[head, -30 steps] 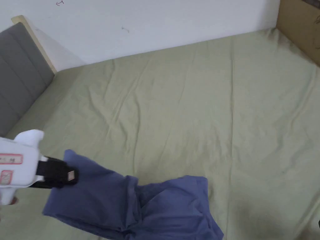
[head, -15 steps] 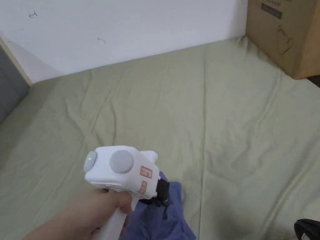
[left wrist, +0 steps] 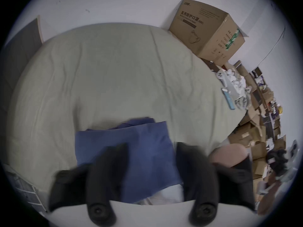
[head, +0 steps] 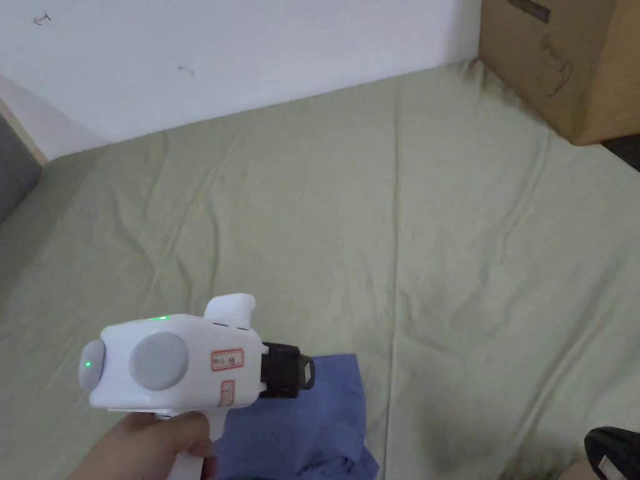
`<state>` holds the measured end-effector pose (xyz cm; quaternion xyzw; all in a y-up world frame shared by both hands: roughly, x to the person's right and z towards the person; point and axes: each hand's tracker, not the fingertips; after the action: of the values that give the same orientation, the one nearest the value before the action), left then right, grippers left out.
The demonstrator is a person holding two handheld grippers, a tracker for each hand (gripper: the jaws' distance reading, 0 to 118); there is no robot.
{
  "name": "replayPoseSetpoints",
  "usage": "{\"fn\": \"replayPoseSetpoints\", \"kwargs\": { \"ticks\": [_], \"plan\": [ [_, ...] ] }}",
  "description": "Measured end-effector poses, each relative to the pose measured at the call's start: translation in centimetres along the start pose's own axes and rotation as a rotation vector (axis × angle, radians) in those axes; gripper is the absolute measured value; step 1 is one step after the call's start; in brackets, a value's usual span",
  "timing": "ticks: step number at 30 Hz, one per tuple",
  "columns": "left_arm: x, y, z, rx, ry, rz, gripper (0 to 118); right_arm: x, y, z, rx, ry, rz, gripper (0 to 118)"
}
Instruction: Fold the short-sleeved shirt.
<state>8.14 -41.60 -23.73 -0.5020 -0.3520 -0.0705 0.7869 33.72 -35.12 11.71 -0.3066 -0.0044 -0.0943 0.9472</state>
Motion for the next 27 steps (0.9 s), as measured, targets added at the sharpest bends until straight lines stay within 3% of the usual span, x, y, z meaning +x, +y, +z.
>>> {"fn": "replayPoseSetpoints", "kwargs": {
  "ticks": [1,5,8,10,14,17,21,23,26,27],
  "plan": [
    [1.3,-0.6,-0.9,-0.056,0.017,0.007,3,-0.2,0.1,-0.1,-0.001,0.007,-0.001,2],
    [3.0,-3.6,-7.2,-0.173,-0.051,0.056,3,-1.4,0.3,-0.3,-0.014,0.009,0.027,2],
    [4.0,-3.6,-9.9,-0.156,-0.009,0.066,1,-2.3,0.6,-0.8,-0.027,0.029,0.038,2],
    [4.7,-2.1,-9.0,-0.153,-0.084,0.135,1,-3.3,1.0,-1.5,-0.05,0.051,0.074,2],
    [4.1,-0.5,-3.3,-0.04,-0.227,0.101,1,-5.5,2.2,-4.8,-0.087,0.129,0.112,2],
    [0.6,-0.3,2.8,0.077,-0.268,0.107,1,-7.3,3.2,-10.4,-0.106,0.189,0.115,2],
    [-5.7,-2.2,8.3,0.158,-0.154,0.105,1,-8.8,3.8,-22.0,-0.198,0.24,0.053,2],
    [-9.4,-3.5,8.5,0.153,-0.115,0.165,2,-8.9,3.2,-27.2,-0.286,0.181,0.03,2],
    [-14.1,-5.0,7.7,0.139,-0.192,0.275,2,-8.5,1.3,-31.8,-0.374,0.085,0.081,2],
    [-15.1,-5.4,7.5,0.129,-0.186,0.303,4,-8.1,0.4,-32.5,-0.394,0.102,0.101,2]
  ]
}}
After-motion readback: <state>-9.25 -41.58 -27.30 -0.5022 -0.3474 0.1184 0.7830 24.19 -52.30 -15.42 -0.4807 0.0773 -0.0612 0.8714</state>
